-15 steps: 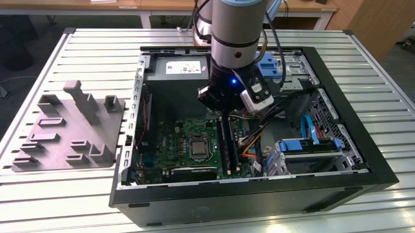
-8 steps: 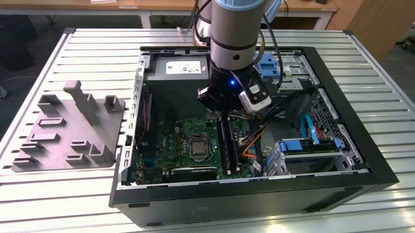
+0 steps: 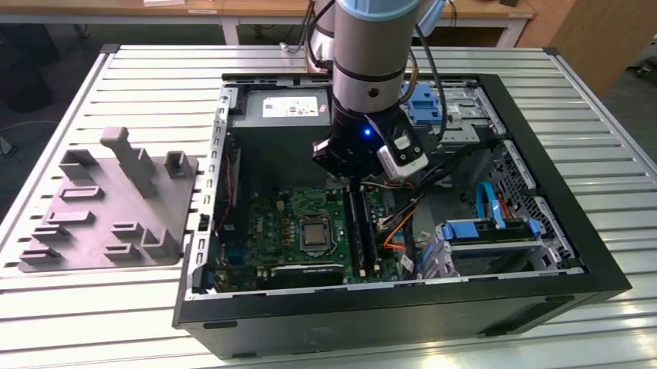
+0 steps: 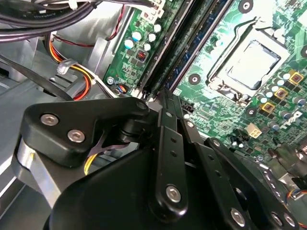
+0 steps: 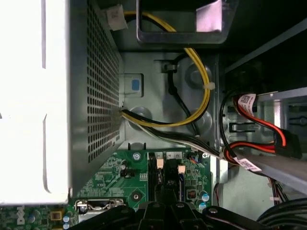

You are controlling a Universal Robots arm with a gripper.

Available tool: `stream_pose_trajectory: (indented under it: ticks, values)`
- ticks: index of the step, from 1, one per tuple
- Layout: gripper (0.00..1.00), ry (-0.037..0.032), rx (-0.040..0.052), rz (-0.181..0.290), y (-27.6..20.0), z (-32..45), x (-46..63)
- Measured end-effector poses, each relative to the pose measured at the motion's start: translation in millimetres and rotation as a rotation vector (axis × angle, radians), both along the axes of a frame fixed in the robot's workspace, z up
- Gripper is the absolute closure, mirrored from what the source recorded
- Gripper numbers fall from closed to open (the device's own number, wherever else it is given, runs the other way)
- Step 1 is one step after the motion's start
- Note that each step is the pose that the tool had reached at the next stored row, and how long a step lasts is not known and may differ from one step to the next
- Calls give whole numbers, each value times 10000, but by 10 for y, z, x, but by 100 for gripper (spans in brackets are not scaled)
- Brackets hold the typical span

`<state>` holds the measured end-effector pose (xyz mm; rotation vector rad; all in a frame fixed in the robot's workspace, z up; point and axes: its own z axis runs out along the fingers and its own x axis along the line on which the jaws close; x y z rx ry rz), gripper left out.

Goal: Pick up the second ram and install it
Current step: 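Press down the second ram until it locks into place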

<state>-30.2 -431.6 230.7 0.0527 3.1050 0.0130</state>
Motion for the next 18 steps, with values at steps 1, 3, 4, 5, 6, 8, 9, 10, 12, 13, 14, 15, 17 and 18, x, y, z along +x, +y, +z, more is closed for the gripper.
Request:
stream_pose_trajectory:
  ticks: [1,3,4,5,6,8,9,10,12,13,14,15,17,18]
  values:
    - [90,0,0,2,2,-3,0]
    - [90,0,1,0,14,-12,-1]
    - [90,-1,1,-1,24,-17,-1]
    - [90,-1,1,0,33,-22,0]
    - [90,-1,1,0,41,-26,0]
    - [90,-2,4,1,52,-41,0]
    - [90,-1,3,0,57,-51,-2]
    - [90,0,1,0,62,-63,-4]
    - [90,-1,0,0,70,-81,-8]
    - [90,0,0,1,73,-90,-10]
    - [90,1,-1,1,75,-101,-11]
    - [90,1,-3,1,76,-105,-11]
    - [90,1,-2,2,76,-105,-11]
    - [90,0,-1,1,76,-106,-11]
